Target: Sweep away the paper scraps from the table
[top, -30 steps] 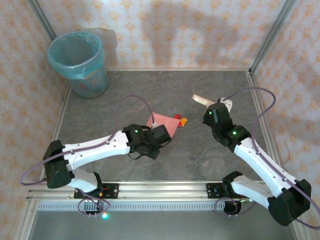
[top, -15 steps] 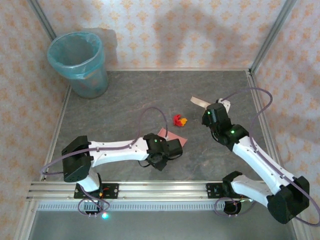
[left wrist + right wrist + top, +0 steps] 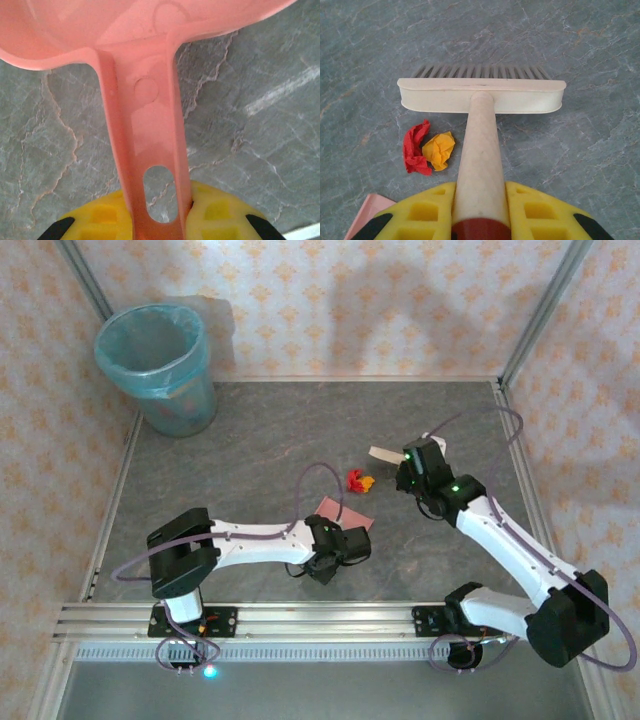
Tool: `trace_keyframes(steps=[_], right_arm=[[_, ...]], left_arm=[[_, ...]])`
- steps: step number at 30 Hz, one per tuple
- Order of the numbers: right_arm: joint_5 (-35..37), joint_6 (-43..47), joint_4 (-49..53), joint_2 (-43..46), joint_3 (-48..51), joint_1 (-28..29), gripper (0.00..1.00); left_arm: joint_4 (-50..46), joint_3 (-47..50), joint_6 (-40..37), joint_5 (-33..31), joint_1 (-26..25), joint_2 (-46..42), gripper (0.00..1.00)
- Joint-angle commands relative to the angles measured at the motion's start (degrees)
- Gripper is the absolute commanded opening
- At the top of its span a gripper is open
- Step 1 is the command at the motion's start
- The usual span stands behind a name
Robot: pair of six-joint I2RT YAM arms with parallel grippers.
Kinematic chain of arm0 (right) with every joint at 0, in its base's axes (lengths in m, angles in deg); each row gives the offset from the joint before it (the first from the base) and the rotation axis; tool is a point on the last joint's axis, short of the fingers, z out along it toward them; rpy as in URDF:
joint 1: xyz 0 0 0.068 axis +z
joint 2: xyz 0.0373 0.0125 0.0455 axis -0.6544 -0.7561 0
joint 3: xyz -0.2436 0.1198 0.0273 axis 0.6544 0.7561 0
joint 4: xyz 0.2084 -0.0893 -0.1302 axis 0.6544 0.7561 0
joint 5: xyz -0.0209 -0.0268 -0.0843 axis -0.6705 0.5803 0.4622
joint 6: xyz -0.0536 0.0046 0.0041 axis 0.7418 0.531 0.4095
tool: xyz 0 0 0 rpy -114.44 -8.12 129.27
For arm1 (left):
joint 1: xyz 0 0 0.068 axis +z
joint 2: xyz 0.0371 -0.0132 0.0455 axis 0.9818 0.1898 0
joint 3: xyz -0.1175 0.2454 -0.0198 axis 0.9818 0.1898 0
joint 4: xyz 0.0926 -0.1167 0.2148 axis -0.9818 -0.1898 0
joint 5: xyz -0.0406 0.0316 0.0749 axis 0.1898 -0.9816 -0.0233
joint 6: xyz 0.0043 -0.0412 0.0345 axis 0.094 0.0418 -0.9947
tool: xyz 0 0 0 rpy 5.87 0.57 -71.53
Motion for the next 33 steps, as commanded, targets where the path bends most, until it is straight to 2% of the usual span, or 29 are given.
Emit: trace_keyframes(steps=[1, 8, 12, 21, 29, 33], right_arm=[[2.6, 2.9, 4.8, -1.6, -3.4, 1.2, 0.04], [3.0, 4.7, 7.4, -6.7, -6.7, 3.7, 0.01], [3.6, 5.9, 7.0, -8.5, -8.4, 4.8, 0.00], [3.8, 7.8, 11.9, -14.2, -13.0, 7.4, 0.00], [5.3, 8.0, 15.7, -13.0, -13.7, 12.4, 0.00], [2.7, 7.1, 17.5, -11.0, -13.7, 14.2, 0.00]], left_arm=[[0.5, -0.6, -1.5, -3.4, -0.2, 1.8, 0.00], [1.0, -1.5, -2.8, -3.6, 0.8, 2.5, 0.00], [2.8, -0.1, -3.1, -1.4, 2.7, 1.7, 0.00], [5.9, 3.1, -2.5, -1.0, 5.0, 0.8, 0.00], [6.8, 3.9, -2.2, -0.6, 5.0, 1.0, 0.00], [6.9, 4.1, -2.0, -0.9, 5.1, 0.8, 0.00]])
